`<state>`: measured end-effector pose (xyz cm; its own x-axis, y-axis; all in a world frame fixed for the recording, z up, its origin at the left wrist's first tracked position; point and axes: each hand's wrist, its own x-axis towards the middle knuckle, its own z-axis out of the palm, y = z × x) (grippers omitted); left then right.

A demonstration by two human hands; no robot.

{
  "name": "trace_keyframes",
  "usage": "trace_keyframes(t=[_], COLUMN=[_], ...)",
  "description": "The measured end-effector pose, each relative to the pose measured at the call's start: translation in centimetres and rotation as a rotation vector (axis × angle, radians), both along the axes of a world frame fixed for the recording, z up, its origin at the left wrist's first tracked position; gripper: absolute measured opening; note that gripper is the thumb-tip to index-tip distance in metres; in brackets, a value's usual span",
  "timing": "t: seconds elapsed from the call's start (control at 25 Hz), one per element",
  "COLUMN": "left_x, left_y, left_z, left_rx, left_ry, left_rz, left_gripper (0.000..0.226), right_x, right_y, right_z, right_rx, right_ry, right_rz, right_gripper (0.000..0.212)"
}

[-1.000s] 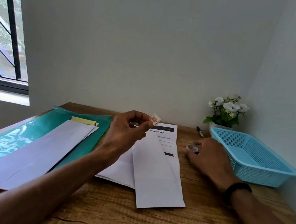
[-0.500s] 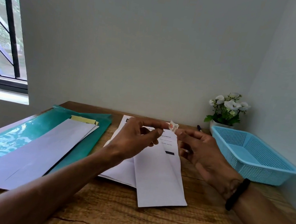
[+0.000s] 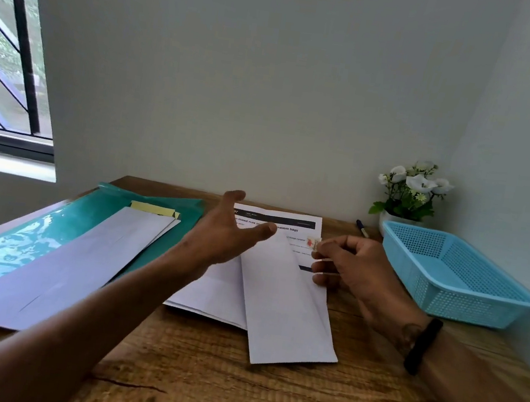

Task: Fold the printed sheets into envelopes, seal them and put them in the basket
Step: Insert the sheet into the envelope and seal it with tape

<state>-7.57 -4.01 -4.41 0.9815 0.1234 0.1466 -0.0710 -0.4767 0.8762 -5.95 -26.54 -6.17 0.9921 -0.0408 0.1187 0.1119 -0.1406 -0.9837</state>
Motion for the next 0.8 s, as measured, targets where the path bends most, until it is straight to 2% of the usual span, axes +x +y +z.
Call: trace_keyframes(t=[0.12, 0.24, 0.32, 0.44, 0.68, 0.8], left_x=[-0.5, -0.4, -0.6, -0.7, -0.7, -1.2], left_y=[-0.5, -0.4, -0.2, -0.3, -0.5, -0.8], left_z=[0.5, 0.9, 0.9, 0.5, 1.0, 1.4], left_rx=[-0.369, -0.650, -0.660, -0.576, -0.623, -0.726], left_ry=[0.099, 0.113, 0.130, 0.106, 0.009, 0.047], left_rz=[-0.081, -0.101, -0.128, -0.134, -0.110, -0.229], left_gripper=[0.102, 0.103, 0.107, 0.105, 0.085, 0.059], right_x=[-0.4, -0.3, -0.2, -0.1, -0.5, -0.4], right_y=[0.7, 0.7, 0.5, 0.0, -0.3, 0.0], right_z=[-0.4, -0.3, -0.1, 0.4, 0.5, 0.7], right_rx=[-0.018, 0.089, 0.223, 0.348, 0.340, 0.402], right_ry=[0.084, 0.144, 0.159, 0.121, 0.088, 0.028], right_rz=[0.035, 0.064, 0.098, 0.122, 0.207, 0.181], right_gripper=[0.014, 0.025, 0.041, 0.062, 0.034, 0.026])
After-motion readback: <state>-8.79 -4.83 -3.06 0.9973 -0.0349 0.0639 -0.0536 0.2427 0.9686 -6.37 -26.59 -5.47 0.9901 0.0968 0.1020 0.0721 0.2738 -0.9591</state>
